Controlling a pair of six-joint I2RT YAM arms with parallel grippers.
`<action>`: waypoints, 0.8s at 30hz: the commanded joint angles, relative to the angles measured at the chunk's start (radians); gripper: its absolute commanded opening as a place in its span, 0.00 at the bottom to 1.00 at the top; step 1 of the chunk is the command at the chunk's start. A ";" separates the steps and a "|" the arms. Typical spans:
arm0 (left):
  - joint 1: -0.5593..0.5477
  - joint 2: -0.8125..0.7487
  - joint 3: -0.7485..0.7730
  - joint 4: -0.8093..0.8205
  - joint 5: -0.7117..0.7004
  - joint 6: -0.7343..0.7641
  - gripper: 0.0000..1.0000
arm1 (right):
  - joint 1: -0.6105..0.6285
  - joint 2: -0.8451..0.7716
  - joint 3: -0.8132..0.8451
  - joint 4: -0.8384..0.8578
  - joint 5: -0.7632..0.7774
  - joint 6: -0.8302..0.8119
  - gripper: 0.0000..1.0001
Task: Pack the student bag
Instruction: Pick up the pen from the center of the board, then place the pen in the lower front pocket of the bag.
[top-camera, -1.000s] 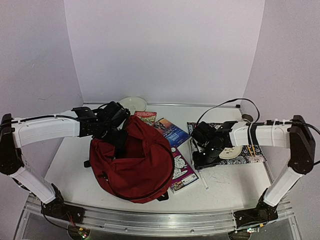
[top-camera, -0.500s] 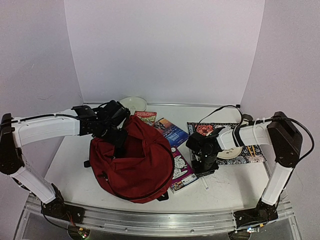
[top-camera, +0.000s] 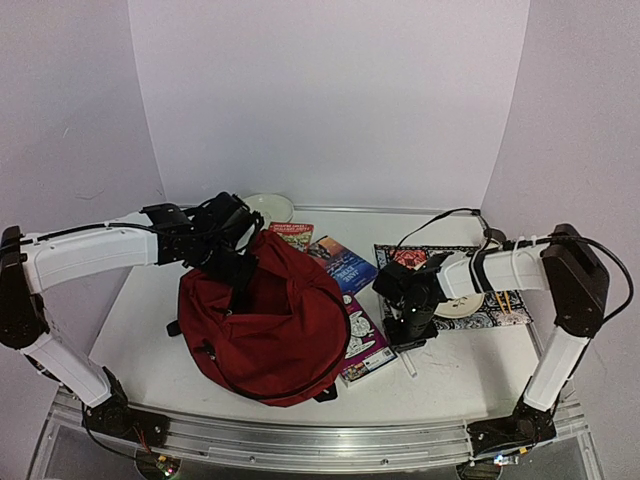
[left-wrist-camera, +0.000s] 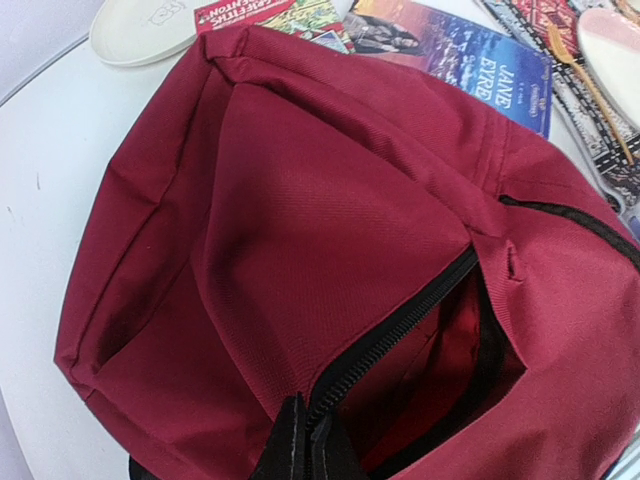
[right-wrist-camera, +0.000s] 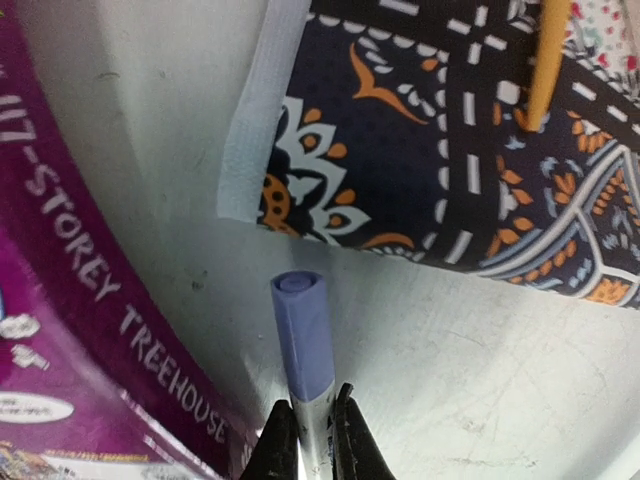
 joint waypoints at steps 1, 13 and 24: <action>0.002 -0.003 0.100 0.011 0.092 -0.013 0.00 | 0.003 -0.110 0.079 -0.127 0.022 0.024 0.00; 0.002 0.059 0.202 -0.002 0.233 -0.068 0.00 | 0.013 -0.200 0.315 -0.114 -0.192 0.119 0.00; 0.002 0.084 0.223 0.000 0.263 -0.108 0.00 | 0.075 -0.107 0.317 0.211 -0.449 0.253 0.00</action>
